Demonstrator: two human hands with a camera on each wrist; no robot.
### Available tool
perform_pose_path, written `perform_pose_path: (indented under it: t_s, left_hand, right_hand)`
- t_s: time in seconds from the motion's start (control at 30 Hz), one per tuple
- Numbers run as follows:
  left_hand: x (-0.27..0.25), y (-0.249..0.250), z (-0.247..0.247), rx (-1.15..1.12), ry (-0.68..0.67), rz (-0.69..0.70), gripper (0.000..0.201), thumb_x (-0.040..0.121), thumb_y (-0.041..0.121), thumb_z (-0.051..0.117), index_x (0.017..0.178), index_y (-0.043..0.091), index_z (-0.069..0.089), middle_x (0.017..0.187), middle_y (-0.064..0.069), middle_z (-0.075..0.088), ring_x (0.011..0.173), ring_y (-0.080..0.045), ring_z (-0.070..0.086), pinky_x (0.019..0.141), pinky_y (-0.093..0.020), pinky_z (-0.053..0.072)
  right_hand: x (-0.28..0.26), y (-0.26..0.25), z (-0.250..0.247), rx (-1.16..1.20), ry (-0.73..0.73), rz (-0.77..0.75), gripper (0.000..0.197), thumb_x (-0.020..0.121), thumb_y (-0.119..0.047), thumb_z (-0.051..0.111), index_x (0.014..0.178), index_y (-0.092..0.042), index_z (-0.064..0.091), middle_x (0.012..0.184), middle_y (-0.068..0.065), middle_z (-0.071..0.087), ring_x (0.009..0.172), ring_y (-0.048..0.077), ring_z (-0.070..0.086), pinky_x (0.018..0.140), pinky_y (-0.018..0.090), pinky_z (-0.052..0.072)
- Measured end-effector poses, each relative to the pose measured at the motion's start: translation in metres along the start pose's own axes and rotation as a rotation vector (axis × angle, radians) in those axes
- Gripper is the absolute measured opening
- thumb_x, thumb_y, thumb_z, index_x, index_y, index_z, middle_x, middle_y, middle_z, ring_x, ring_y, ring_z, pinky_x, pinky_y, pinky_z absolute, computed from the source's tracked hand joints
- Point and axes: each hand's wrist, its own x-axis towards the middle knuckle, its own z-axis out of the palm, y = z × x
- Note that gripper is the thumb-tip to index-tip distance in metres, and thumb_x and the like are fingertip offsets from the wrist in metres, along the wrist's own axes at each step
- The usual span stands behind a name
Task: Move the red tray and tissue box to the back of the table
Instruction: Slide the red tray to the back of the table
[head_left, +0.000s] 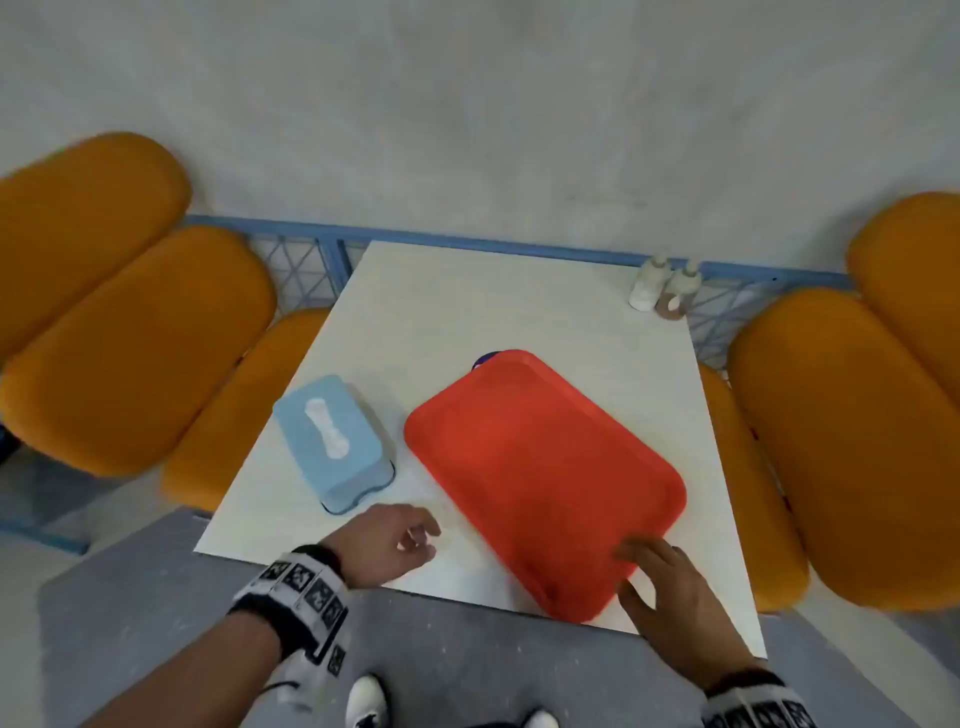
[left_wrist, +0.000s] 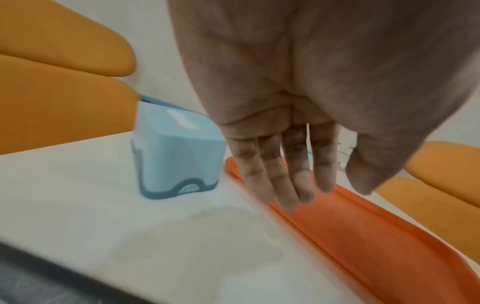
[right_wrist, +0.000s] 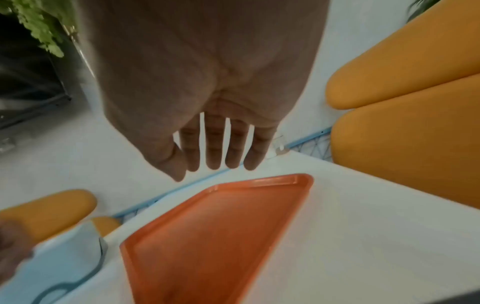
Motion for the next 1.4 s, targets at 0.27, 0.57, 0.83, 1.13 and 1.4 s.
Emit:
perform_pose_path:
  t_s: [0.27,0.57,0.83,1.13,1.4]
  left_hand:
    - [0.106,0.012,0.006,0.272,-0.004,-0.192,0.1,0.07,0.049,0.078,0.151,0.032,0.022,0.158,-0.008,0.023,0.143,-0.037,0.026,0.114,-0.05,0.035]
    - [0.155,-0.005,-0.009,0.526,-0.2,-0.265,0.124,0.061,0.047,0.087,0.153,0.036,0.005,0.165,-0.008,-0.011,0.15,-0.041,-0.002,0.117,-0.062,0.024]
    - [0.195,-0.028,-0.019,0.421,-0.19,-0.228,0.117,0.058,0.063,0.079,0.152,0.03,0.018,0.161,-0.01,0.015,0.145,-0.04,0.022,0.113,-0.058,0.035]
    - [0.228,-0.006,-0.033,0.347,-0.079,-0.349,0.051,0.091,0.032,0.058,0.135,0.013,0.042,0.139,-0.017,0.039,0.126,-0.041,0.044,0.099,-0.054,0.048]
    - [0.282,-0.031,-0.071,0.434,-0.074,-0.33,0.04,0.095,0.021,0.052,0.133,0.011,0.045,0.137,-0.018,0.041,0.121,-0.044,0.047,0.094,-0.056,0.051]
  right_hand:
    - [0.044,0.004,0.061,-0.113,-0.338,0.084,0.078,0.079,-0.065,0.045,0.144,-0.026,0.026,0.155,0.008,0.025,0.134,0.038,0.029,0.11,0.048,0.034]
    - [0.01,0.011,0.107,-0.239,-0.357,0.1,0.08,0.075,-0.068,0.052,0.138,-0.018,0.043,0.15,0.015,0.037,0.135,0.041,0.034,0.112,0.053,0.019]
    - [0.063,0.035,0.09,-0.357,-0.417,0.131,0.088,0.062,-0.065,0.052,0.14,-0.027,0.036,0.155,0.005,0.03,0.141,0.032,0.026,0.113,0.051,0.01]
    - [0.21,0.061,0.056,-0.325,-0.419,0.286,0.055,0.084,-0.017,0.054,0.138,-0.025,0.041,0.152,0.001,0.033,0.135,0.029,0.031,0.112,0.042,0.032]
    - [0.276,0.056,0.072,-0.272,-0.376,0.332,0.042,0.092,-0.011,0.048,0.133,-0.019,0.049,0.145,0.004,0.044,0.13,0.029,0.039,0.108,0.041,0.038]
